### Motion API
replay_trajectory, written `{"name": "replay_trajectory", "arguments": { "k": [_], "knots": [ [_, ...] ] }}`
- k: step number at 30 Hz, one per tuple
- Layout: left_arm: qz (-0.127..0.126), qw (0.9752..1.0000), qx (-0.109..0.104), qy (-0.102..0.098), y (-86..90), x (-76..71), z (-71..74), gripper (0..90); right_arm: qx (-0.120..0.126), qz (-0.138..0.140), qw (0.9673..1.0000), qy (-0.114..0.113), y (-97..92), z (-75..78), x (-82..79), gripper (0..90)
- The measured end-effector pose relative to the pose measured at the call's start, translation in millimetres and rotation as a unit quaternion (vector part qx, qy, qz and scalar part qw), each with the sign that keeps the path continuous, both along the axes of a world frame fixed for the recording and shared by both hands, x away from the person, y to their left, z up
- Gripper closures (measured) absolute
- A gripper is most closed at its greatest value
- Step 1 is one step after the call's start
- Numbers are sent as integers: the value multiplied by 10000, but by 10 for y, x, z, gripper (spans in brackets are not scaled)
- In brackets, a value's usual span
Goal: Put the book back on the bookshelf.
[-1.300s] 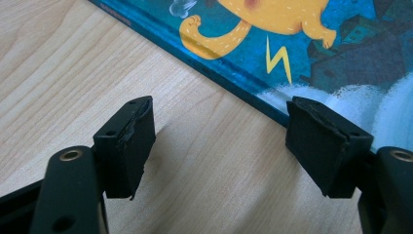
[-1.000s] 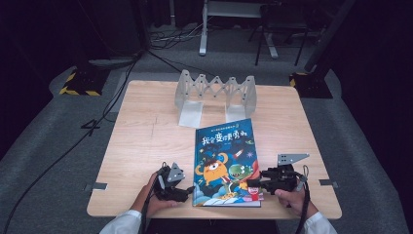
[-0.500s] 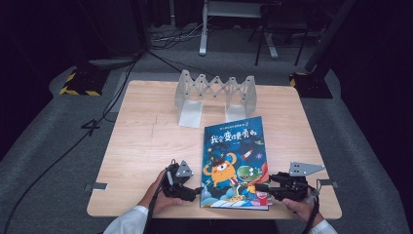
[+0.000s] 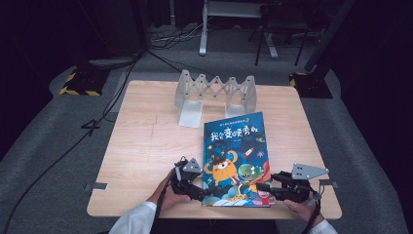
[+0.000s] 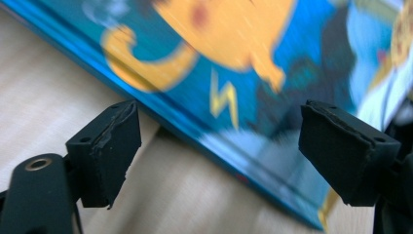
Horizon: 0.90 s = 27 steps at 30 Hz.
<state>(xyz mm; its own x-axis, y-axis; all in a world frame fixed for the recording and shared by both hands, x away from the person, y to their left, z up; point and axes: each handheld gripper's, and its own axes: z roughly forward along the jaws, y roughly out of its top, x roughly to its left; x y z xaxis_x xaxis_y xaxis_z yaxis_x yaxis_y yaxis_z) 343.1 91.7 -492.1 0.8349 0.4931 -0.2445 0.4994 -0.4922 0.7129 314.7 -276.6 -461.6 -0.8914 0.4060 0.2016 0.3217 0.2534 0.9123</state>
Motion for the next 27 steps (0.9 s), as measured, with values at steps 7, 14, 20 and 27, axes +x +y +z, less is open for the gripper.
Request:
{"name": "replay_trajectory", "arguments": {
  "k": [7,14,20,27],
  "knots": [
    [387,9976,-559,129,50,270,36,159,-22,43,9999,-111,76,14,64,568],
    [581,9944,-883,6,47,359,98,240,-46,63,9998,-162,81,16,61,569],
    [612,9940,-907,-71,53,364,151,232,-68,63,9995,-317,96,32,14,569],
    [449,9931,-1036,-324,35,318,235,357,-99,167,9986,-497,124,54,-28,568]
  ]
}}
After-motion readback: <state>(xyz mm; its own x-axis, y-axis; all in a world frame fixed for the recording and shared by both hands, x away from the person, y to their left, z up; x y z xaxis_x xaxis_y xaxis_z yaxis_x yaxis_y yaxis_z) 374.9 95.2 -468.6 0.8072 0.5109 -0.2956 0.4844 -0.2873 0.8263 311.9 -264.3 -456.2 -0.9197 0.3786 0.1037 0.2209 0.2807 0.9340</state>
